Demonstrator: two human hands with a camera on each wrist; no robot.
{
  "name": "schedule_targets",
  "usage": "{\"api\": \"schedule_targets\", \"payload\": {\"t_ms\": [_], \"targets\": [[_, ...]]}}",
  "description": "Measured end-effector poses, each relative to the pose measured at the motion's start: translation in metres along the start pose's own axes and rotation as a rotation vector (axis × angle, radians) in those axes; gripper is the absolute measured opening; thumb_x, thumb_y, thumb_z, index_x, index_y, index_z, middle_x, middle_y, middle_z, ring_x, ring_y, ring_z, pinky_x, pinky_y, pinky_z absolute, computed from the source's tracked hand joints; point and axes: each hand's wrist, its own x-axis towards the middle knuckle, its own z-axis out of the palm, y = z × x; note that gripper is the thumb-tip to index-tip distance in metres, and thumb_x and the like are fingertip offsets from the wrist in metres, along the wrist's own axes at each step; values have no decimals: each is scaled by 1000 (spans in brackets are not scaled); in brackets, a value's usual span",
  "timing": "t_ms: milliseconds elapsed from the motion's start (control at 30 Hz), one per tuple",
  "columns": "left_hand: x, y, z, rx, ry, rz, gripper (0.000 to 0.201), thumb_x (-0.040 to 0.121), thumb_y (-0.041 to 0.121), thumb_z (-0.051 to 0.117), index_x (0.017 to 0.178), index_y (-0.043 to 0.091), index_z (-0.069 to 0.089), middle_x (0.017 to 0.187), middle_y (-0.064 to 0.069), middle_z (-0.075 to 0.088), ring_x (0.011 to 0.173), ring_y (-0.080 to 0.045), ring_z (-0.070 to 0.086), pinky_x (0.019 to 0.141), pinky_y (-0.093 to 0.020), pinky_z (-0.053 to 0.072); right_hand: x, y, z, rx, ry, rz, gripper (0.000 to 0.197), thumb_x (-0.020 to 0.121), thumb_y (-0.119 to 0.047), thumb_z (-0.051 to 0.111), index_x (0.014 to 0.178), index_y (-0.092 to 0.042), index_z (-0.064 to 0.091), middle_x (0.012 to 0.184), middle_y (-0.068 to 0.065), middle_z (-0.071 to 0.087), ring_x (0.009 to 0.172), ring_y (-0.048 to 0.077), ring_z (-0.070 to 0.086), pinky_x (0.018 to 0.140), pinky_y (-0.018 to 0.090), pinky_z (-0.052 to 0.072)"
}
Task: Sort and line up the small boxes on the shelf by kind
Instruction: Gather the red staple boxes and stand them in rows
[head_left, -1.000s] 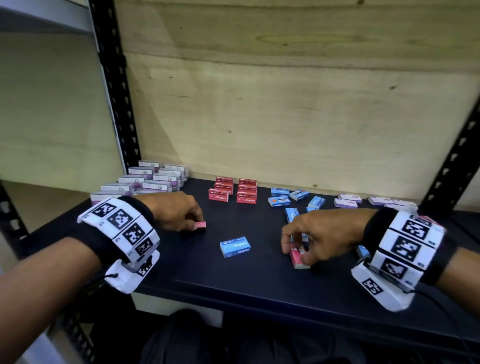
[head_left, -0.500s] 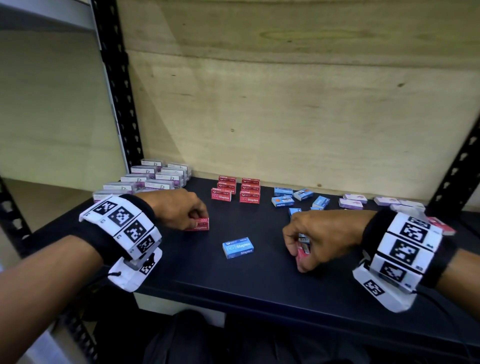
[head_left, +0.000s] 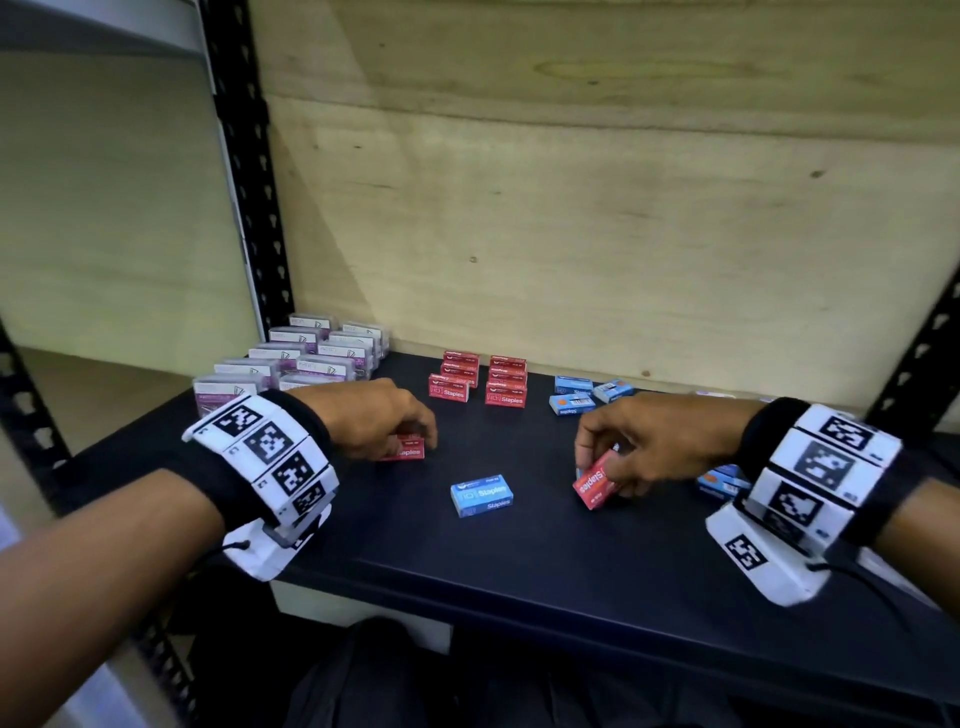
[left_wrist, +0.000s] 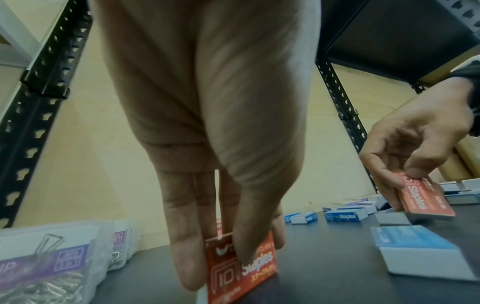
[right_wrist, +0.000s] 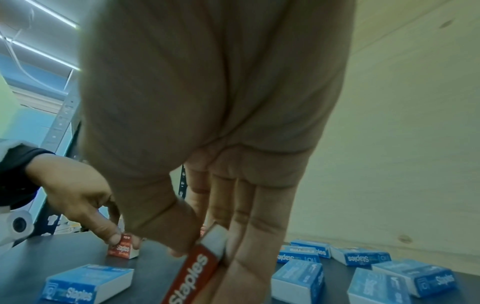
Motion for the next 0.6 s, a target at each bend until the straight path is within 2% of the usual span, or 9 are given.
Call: {"api": "schedule_targets", "payload": {"t_ms": [167, 267, 367, 467, 533, 600], "targets": [[1, 1, 1, -9, 2, -25, 40, 91, 14, 61, 119, 42, 60, 115, 9, 62, 101, -14, 60, 93, -36, 50, 3, -2, -3, -152, -48, 22, 26, 87, -20, 66, 106, -37, 59, 94, -3, 75, 74, 9, 70, 66, 18, 49], [0, -1, 1, -13, 7, -27, 40, 90, 14, 62, 119, 42, 60, 116, 7, 62, 100, -13, 60, 92, -36, 51, 6, -5, -4, -191, -17, 7, 29, 85, -22, 70, 109, -35, 61, 91, -11, 72, 68, -1, 62, 66, 15, 48], [0, -2, -1, -30, -3, -27, 40, 90, 12, 63, 120, 38, 61, 113, 8, 62, 100, -12, 59, 92, -33, 50, 12, -8, -4, -152, 36, -20, 24, 84, -18, 71, 104, -31, 64, 84, -15, 69, 62, -7, 56, 63, 12, 45], [2, -5, -4, -66, 15, -35, 42, 90, 9, 63, 123, 35, 58, 105, 10, 63, 93, -11, 60, 89, -32, 51, 21, -10, -7, -135, 111, -72, 24, 87, -20, 68, 106, -33, 62, 91, -13, 68, 66, -3, 56, 68, 16, 45], [6, -7, -6, -76, 29, -46, 45, 91, 8, 63, 128, 32, 54, 90, 15, 57, 80, -5, 55, 82, -28, 49, 28, -12, -11, -100, 153, -102, 31, 90, -20, 64, 115, -37, 56, 95, -9, 65, 68, 2, 57, 66, 17, 45], [12, -10, -7, -82, 48, -57, 46, 92, 8, 63, 131, 29, 52, 83, 18, 51, 73, 0, 50, 77, -24, 45, 35, -13, -14, -112, 179, -115, 31, 92, -22, 61, 114, -42, 51, 97, -5, 64, 69, 7, 57, 64, 17, 45]]}}
